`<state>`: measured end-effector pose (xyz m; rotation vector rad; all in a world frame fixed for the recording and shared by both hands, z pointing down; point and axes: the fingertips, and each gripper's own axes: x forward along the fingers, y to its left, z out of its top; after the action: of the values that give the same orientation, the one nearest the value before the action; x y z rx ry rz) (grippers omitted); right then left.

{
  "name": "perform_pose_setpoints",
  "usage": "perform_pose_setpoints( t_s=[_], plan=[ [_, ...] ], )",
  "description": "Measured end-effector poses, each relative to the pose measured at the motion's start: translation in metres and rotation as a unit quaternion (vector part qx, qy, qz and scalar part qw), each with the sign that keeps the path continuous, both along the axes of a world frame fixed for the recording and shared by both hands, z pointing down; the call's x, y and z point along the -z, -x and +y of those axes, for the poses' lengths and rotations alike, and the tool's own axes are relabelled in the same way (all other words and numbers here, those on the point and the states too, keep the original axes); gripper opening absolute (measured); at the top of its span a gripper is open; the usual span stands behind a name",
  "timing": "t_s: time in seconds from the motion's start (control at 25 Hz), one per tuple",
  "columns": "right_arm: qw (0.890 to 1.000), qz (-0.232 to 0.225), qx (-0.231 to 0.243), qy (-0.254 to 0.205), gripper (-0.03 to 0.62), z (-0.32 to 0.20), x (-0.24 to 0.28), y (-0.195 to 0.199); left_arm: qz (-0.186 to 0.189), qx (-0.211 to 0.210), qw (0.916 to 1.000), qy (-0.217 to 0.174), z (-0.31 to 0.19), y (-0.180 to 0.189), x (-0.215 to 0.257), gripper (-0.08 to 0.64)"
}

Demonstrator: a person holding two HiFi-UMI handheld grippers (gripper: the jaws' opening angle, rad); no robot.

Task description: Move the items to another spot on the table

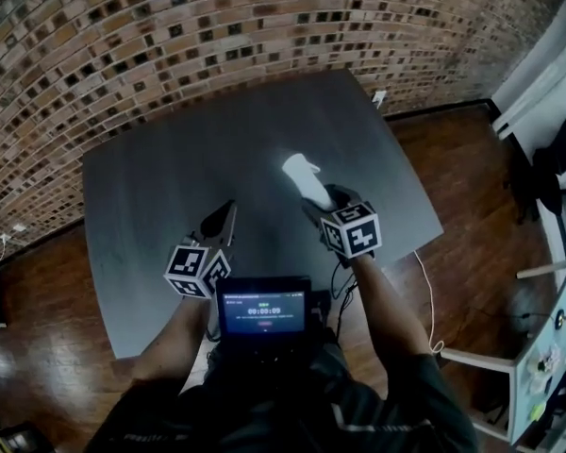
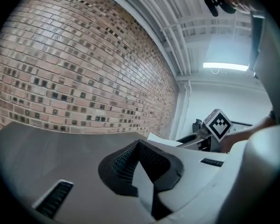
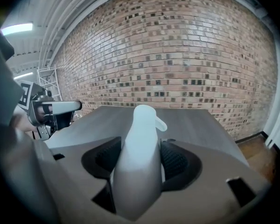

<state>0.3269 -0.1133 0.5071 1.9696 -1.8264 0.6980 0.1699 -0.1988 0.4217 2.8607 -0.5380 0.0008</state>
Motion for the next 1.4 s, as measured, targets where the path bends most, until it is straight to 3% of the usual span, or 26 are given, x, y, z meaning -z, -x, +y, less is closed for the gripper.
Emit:
perform_pose_setpoints(
  t_s=[0.4,0.6,1.0,1.4],
  plan=[
    [0.998,-0.01,-0.057,0.018,0.27,0.075,-0.02,-0.103,-0.013,-0.044,0.9989,0.009,0.053,-0.107,-0.011,-0.006],
    [0.996,-0.021,-0.082,0.037,0.27,0.103,-0.045,-0.139,-0.042,-0.07,0.9967,0.003,0.071,-0.145,-0.037,-0.006],
    [0.991,-0.041,-0.115,0.061,0.27,0.129,-0.102,-0.189,-0.067,-0.104,0.9922,0.02,0.096,-0.208,-0.074,-0.006],
    [0.987,-0.039,-0.133,0.082,0.27,0.139,-0.147,-0.218,-0.092,-0.118,0.9882,0.033,0.103,-0.241,-0.111,-0.006]
  ],
)
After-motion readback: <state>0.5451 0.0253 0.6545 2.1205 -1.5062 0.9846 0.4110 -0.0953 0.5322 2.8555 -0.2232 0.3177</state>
